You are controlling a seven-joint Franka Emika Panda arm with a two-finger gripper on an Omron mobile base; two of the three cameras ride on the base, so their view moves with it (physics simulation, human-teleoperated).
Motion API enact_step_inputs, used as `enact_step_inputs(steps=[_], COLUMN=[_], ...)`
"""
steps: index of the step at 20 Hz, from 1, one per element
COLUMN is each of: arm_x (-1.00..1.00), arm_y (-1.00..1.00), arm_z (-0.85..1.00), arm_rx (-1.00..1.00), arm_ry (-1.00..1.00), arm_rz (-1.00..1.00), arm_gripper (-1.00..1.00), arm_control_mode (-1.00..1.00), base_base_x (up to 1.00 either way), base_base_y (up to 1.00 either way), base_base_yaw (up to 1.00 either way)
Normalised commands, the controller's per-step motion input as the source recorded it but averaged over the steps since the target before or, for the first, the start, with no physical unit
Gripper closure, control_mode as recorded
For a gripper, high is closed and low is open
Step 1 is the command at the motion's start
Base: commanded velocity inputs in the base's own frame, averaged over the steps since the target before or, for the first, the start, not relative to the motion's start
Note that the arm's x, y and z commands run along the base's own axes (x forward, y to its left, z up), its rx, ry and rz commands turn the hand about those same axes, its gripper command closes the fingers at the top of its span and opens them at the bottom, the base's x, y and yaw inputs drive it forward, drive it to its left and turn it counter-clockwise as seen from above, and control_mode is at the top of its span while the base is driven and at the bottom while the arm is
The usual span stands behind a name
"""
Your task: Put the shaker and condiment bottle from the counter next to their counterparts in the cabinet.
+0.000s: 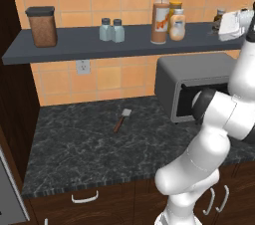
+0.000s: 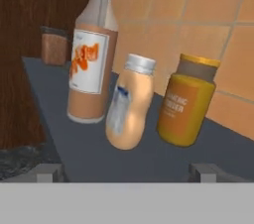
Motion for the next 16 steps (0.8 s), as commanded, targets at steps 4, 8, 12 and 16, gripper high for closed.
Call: enact_step_inputs(steps=[4, 8, 12, 16], arm_x=[-1.00, -1.00, -1.00, -1.00], arm_y=[-0.26, -0.12, -0.24, -0.33], arm_z=[0.86, 0.79, 0.59, 0.04], arm_rx=[0.13, 0.11, 0.09, 0.02], arm_ry=[0.08, 0.06, 0.02, 0.00], arm_rz=[-0.15, -0.18, -0.17, -0.09], arm_gripper=[-1.00, -1.00, -1.00, -1.00], arm_control_mode=[-1.00, -1.00, -1.00, -1.00], base_base_x=[0.00, 0.00, 0.00, 0.00], base_base_y=[0.00, 0.00, 0.00, 0.00], base_base_yaw=[0.00, 0.00, 0.00, 0.00])
